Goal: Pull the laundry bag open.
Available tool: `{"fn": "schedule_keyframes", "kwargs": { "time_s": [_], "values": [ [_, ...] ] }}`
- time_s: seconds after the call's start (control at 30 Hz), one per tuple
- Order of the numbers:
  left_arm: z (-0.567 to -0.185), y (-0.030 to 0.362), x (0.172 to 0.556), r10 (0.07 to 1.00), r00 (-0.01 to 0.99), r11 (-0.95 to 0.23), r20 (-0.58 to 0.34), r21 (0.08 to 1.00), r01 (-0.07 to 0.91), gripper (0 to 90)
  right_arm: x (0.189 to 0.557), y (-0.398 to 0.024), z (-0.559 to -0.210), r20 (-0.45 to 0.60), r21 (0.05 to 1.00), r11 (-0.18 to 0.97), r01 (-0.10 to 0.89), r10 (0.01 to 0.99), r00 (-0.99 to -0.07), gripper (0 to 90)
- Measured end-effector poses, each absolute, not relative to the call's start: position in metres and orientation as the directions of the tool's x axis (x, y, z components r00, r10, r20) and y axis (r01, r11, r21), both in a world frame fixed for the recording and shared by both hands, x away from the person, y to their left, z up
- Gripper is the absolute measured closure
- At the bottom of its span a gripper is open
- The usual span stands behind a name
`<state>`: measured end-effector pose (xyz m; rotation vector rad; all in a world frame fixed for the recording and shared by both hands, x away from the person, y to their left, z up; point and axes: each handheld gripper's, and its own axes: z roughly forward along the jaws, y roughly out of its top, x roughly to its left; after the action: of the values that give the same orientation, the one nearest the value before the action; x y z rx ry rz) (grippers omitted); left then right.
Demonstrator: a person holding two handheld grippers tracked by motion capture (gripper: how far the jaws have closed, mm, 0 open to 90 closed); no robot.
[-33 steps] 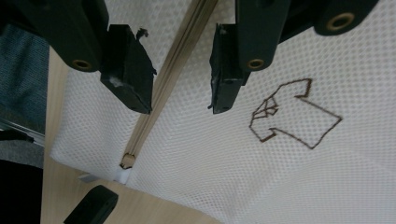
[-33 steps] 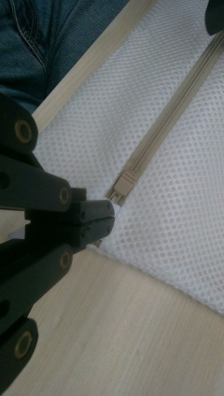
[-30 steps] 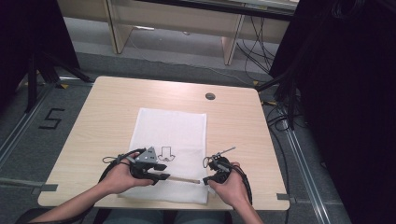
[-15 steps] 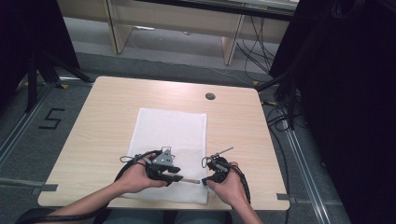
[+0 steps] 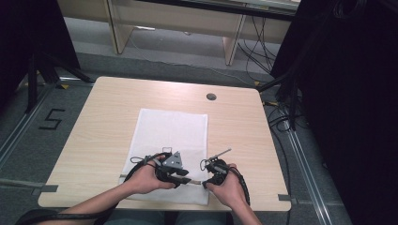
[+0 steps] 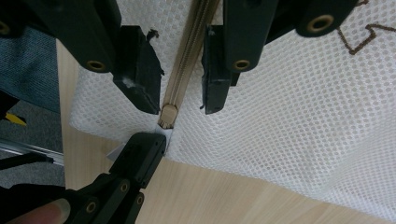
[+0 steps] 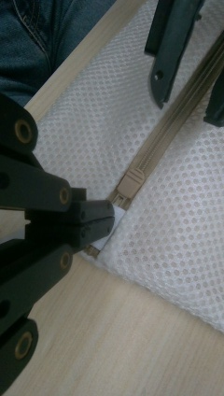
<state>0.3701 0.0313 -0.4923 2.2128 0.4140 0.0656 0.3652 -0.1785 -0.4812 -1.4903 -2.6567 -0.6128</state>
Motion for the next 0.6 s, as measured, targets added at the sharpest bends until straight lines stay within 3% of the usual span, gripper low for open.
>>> {"fn": "schedule_keyframes", "kwargs": {
  "time_s": [0.13,0.47,0.6],
  "values": [
    [-0.493,0.03,0.371,0.301,0.95,-0.585,-0.085,0.77,0.255,66.4,0.368,-0.178,-0.475,0.211,0.35,0.442,0.826,0.822,-0.529,90.0],
    [-0.494,0.021,0.372,0.301,0.948,-0.586,-0.106,0.763,0.271,67.3,0.372,-0.174,-0.48,0.204,0.285,0.424,0.86,0.849,-0.487,90.0],
    [-0.496,0.016,0.373,0.28,0.955,-0.604,-0.096,0.756,0.253,68.9,0.373,-0.178,-0.482,0.213,0.323,0.436,0.84,0.831,-0.514,90.0]
  ]
}}
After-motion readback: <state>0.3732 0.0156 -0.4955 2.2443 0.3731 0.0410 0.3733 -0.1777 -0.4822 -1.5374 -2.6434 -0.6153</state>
